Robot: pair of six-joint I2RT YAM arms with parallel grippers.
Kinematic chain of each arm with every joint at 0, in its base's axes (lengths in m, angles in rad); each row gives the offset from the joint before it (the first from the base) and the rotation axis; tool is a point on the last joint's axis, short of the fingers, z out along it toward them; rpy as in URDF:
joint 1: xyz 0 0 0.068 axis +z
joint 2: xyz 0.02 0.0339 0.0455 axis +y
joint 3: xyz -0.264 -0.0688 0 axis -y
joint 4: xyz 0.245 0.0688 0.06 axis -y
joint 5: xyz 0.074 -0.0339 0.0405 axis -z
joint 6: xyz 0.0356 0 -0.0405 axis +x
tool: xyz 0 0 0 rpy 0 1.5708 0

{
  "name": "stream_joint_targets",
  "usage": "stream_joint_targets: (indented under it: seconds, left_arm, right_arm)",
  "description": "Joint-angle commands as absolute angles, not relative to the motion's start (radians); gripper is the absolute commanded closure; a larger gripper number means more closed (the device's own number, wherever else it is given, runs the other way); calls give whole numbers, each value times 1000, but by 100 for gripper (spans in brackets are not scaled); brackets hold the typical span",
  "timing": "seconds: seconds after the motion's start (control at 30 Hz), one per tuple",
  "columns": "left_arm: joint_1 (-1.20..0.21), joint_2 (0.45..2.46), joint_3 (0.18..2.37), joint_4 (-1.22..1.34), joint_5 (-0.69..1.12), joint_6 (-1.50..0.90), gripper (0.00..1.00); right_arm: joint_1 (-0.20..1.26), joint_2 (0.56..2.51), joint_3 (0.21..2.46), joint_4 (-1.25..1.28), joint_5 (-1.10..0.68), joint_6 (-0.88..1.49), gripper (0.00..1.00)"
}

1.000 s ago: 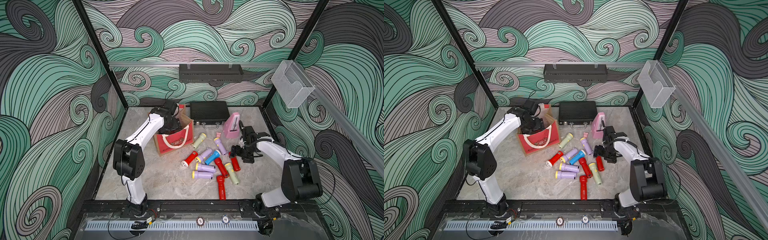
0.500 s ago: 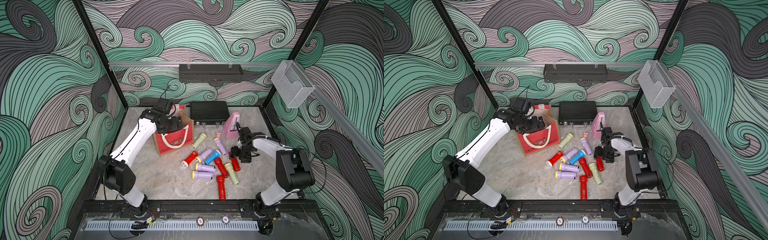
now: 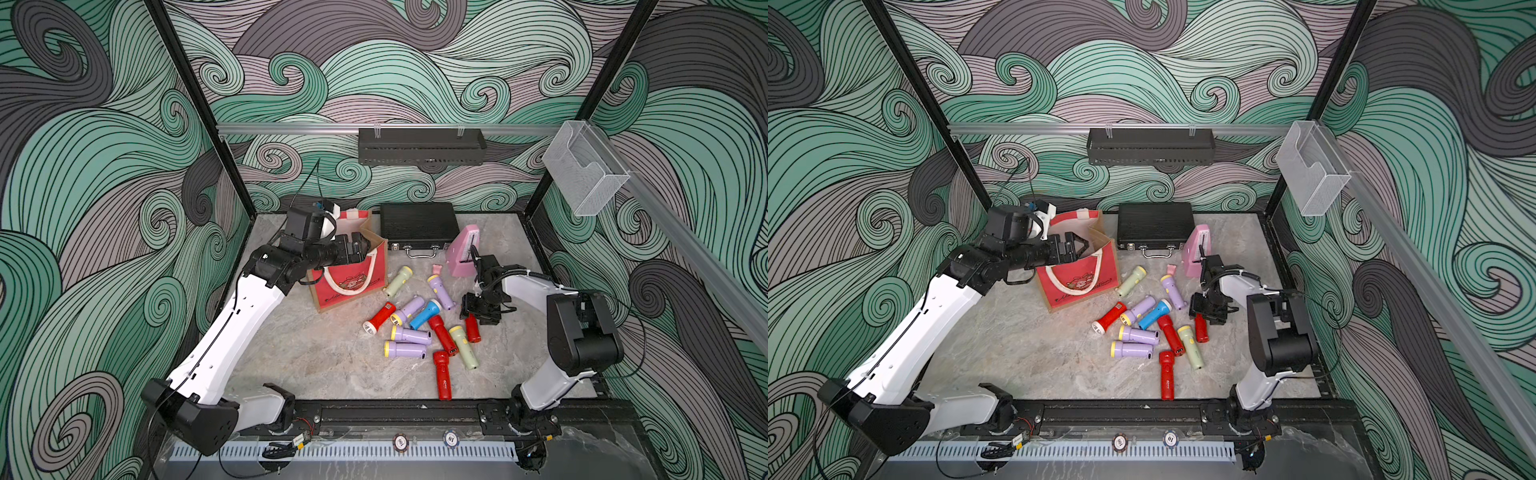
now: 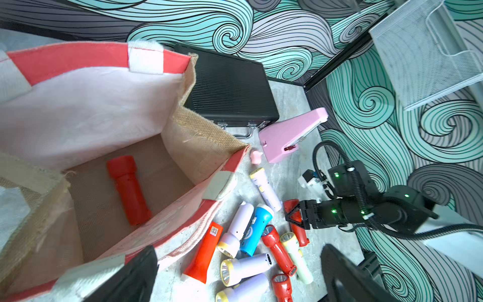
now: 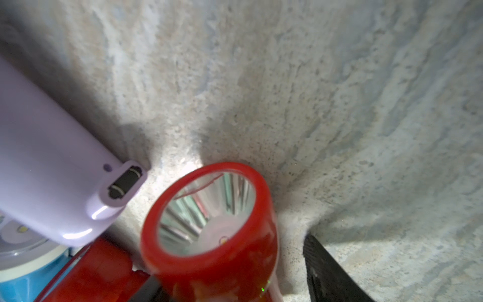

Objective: Put the flashlights into the tote bags
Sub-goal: Pick up the flashlight from the center of the board.

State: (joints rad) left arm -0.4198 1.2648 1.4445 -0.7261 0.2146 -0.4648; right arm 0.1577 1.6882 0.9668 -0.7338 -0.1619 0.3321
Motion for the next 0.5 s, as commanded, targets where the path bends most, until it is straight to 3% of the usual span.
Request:
stream_joint_targets:
  seconds: [0.0, 0.47]
  left_arm:
    - [-442, 1267, 1477, -716, 278, -472, 2]
    - [-555, 1336, 1529, -607, 363, -562, 1]
  right_arm:
    - [153, 1695, 956, -728, -135, 330, 38]
    - [155, 1662, 923, -725, -70, 337, 63]
